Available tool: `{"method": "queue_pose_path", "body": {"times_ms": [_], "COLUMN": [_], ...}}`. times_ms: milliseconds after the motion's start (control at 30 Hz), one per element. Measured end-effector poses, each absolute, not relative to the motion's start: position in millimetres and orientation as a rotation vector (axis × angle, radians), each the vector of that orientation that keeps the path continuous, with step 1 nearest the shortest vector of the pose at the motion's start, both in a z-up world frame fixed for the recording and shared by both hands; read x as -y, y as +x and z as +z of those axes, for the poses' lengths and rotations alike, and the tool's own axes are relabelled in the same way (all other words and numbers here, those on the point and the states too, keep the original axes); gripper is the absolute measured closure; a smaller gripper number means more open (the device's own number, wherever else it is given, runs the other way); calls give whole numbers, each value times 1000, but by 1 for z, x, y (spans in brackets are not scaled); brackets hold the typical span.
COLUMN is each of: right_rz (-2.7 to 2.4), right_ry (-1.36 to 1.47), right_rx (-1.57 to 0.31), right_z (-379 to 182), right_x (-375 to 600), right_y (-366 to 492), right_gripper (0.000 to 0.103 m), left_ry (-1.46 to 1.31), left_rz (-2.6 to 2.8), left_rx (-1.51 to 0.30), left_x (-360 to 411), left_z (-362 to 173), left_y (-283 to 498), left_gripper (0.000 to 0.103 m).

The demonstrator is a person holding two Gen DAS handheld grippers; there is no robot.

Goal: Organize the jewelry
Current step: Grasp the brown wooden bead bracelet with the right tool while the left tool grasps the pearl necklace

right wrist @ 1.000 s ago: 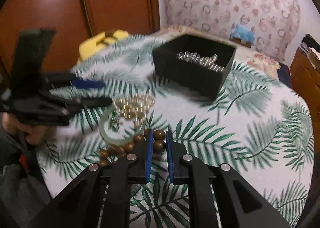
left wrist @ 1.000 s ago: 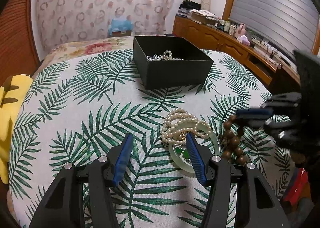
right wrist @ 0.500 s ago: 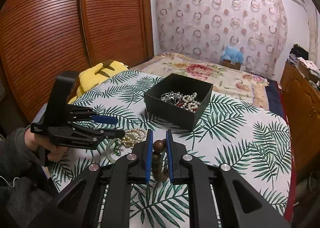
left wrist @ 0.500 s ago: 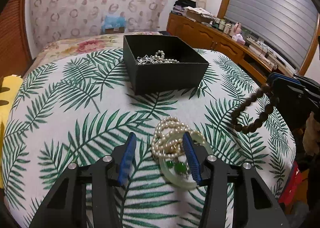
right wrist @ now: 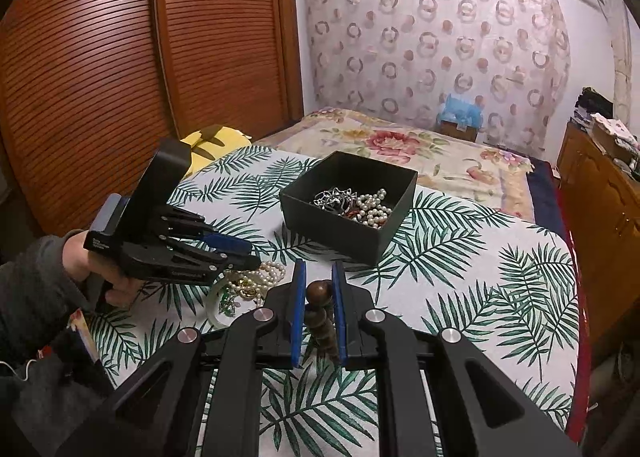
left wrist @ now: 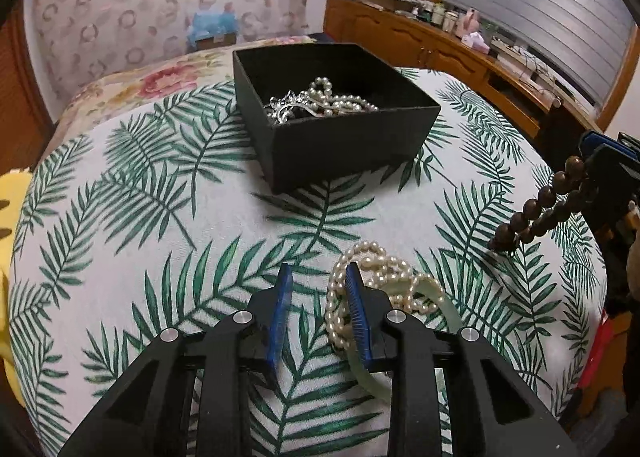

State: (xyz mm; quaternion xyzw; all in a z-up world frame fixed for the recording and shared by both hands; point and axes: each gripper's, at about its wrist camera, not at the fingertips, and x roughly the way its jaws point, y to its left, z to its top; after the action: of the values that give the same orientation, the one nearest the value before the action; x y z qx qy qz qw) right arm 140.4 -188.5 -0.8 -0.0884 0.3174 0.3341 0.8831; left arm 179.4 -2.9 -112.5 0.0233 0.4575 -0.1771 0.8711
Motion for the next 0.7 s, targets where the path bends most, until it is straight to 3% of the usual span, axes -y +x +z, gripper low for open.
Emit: {"method": "queue_pose_path", "body": {"times_ms": [400, 433, 500, 667, 700], "right_rz": [686, 685, 683, 684, 685], "right_ry": [-186, -187, -187, -183, -185], "right_rx": [-673, -674, -676, -678, -677], "right_z": [-4, -5, -6, -7, -6], "right_x": [188, 188, 188, 188, 188], "right_y": [142, 142, 143, 143, 143], "right_gripper": [88, 88, 88, 88, 88], "left_ry": [131, 143, 154, 135, 126], "left_rz": [-408, -402, -391, -407, -406], "left_rx": [-972, -967, -963, -951, -931], "left_x": [20, 21, 21, 18, 16], "left_z": [-111, -112, -112, -111, -108], "left_y": [189, 188, 188, 188, 186], "left_gripper": [78, 80, 94, 96, 103]}}
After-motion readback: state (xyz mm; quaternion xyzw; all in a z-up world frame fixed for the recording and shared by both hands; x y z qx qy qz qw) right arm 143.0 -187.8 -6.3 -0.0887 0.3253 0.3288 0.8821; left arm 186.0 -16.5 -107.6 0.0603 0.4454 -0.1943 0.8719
